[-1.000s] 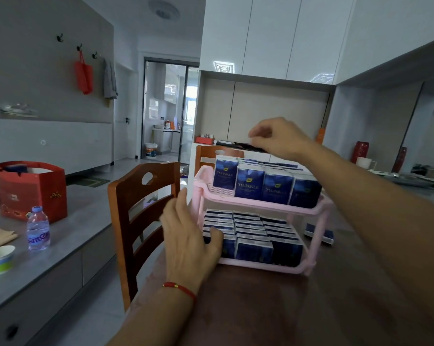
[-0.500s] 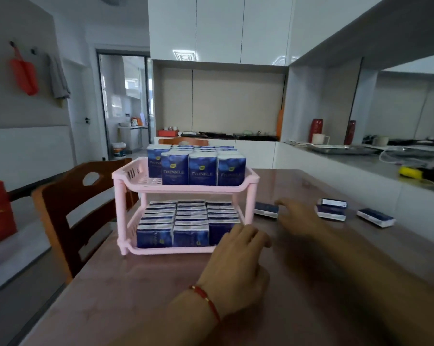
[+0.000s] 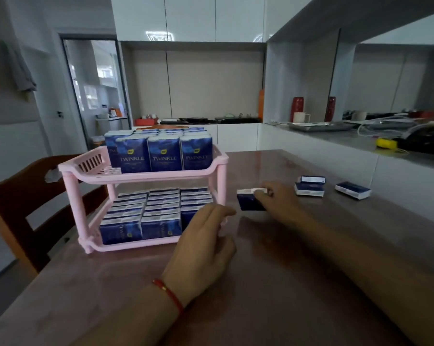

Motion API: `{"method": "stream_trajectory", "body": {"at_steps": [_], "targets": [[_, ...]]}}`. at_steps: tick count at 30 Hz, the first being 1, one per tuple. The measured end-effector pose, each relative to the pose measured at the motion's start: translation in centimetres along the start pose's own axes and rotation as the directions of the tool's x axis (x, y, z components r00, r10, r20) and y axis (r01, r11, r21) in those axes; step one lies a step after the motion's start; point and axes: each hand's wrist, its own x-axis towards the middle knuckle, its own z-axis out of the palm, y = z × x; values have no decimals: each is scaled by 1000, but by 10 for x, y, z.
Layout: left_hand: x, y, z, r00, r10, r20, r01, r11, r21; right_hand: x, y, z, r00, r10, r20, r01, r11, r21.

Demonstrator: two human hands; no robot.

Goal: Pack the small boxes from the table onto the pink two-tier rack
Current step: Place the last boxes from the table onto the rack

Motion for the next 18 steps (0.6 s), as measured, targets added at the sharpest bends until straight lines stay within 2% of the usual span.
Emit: {"method": "stream_trajectory", "body": {"at_steps": [2,4,7,9,10,11,12,13,14,15,18], "targets": [[1,9,3,1000,-17,3,17,998,-56,-20,-13,-27,997,-33,70,18,979,202],[2,18,8,993,-112,43,117,982,-148,-45,-29,-47,973,-130,190,46,919,392],[4,19,10,968,-190,166,233,925,-299,-65,-44,-54,939,-198,280,36,869,493],[3,12,10,959,-222,174,269,904,-332,-54,-32,-52,967,-103,233,-27,867,497],[2,9,10,950,-259,172,305,886,-348,-41,-18,-51,986,-7,169,-73,884,462],[2,7,11,937,-302,174,347,860,-375,-24,3,-50,994,73,82,-97,933,348],[2,7,12,923,-340,182,385,827,-409,-8,28,-53,994,110,-1,-109,986,125],[2,7,13,909,-368,194,416,795,-441,4,51,-57,992,115,-54,-121,984,-131],[3,7,14,900,-383,208,436,772,-463,10,71,-59,991,116,-63,-130,932,-337],[4,8,14,894,-389,220,447,759,-473,13,92,-57,991,124,-51,-134,879,-457],[4,9,13,886,-398,239,464,748,-474,11,121,-48,975,224,-7,-196,841,-505]]}}
